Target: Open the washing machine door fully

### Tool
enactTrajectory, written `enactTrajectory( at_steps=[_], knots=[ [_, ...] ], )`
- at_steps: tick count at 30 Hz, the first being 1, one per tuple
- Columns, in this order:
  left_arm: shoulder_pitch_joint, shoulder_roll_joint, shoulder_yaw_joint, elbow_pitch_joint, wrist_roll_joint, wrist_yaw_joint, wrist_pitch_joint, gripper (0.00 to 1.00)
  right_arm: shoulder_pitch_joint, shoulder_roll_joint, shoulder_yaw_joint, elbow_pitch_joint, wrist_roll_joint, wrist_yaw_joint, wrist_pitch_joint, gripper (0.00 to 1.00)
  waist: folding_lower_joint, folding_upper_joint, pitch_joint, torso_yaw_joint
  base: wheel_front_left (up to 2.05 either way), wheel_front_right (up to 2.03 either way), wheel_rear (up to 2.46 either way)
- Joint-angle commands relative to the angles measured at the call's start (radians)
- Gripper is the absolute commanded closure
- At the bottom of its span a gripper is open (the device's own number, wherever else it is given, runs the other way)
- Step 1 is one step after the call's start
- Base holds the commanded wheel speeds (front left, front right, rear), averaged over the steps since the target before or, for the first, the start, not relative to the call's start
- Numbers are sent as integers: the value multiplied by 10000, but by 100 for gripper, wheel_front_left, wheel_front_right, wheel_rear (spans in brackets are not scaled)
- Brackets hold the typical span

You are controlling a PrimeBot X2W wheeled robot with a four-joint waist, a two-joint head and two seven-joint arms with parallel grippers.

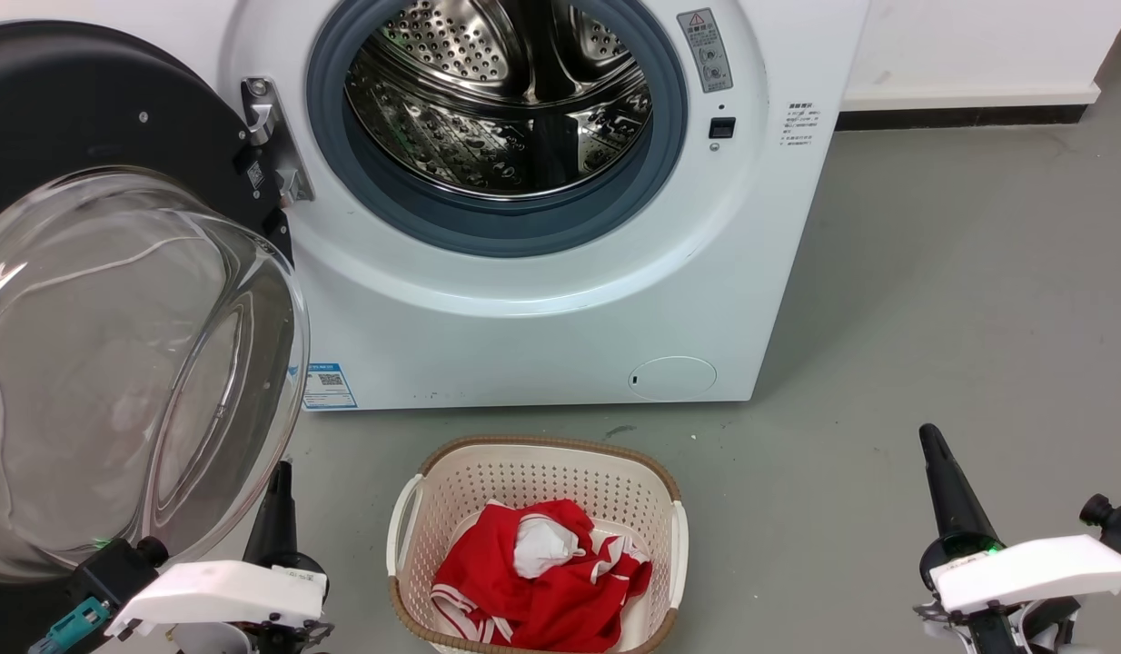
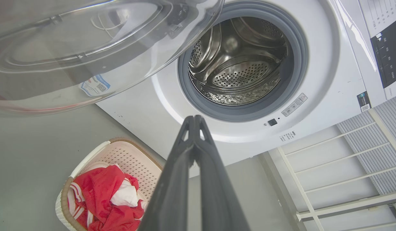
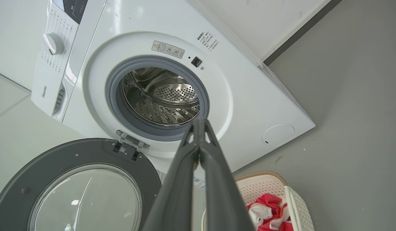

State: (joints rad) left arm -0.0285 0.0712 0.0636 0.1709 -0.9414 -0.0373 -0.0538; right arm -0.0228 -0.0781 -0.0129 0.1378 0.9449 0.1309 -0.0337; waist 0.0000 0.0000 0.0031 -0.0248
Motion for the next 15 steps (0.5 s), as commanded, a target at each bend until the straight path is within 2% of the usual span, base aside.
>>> enactTrajectory(
  at_steps=[1,15],
  knots=[
    [-303,1,43,-31,-355,-94,90,100,-279,-75,-37,-21,377,0,66,100,0,0,0,6,0,0,0],
    [-459,-51,180,168,-2031,-332,516,100,-444,-80,-170,258,2143,-1,327,100,0,0,0,56,0,0,0]
  ],
)
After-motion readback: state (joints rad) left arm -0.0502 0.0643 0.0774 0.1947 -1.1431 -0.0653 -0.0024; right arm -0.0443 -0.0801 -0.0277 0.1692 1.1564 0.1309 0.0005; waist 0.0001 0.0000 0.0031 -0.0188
